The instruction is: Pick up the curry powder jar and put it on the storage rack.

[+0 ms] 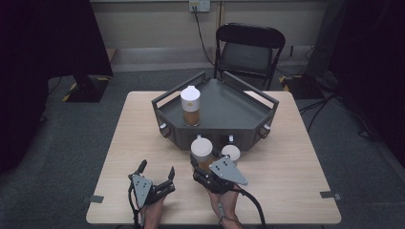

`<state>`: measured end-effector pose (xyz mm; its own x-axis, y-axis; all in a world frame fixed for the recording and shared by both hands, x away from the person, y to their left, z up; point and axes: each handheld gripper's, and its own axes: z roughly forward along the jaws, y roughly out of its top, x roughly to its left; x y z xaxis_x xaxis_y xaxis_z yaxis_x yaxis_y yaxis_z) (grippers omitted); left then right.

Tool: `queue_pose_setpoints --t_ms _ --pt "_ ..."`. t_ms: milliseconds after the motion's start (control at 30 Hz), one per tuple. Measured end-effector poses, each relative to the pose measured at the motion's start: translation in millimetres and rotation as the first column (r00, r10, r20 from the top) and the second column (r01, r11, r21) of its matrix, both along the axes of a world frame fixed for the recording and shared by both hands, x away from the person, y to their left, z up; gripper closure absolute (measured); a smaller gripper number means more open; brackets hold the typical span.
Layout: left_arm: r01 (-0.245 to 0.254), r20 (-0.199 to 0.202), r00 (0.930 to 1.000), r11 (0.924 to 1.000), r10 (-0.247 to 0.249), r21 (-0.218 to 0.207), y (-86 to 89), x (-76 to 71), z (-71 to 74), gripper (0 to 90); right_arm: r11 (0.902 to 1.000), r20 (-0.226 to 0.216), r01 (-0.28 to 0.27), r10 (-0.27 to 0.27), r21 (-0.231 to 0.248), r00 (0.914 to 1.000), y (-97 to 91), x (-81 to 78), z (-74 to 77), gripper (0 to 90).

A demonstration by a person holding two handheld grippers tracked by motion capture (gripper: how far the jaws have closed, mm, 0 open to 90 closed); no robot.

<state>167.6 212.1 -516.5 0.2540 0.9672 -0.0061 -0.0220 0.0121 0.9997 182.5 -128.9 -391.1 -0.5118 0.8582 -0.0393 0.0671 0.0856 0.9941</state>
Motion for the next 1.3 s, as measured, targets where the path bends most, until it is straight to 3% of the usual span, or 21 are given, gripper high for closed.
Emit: queue_pose_setpoints --t_ms 667,1300 --pt "0.000 0.000 1.0000 1.0000 0.000 0.001 0.0 0.0 0.1 0.8 0.9999 0.012 0.017 -0.017 0.004 0.9998 -5.5 12.3 29.1 34.7" --pt "0.000 0.000 1.0000 1.0000 0.000 0.000 0.0 0.0 0.0 0.8 0.9989 0.004 0.046 -0.046 0.011 0.9989 -7.2 27.0 42.5 34.8"
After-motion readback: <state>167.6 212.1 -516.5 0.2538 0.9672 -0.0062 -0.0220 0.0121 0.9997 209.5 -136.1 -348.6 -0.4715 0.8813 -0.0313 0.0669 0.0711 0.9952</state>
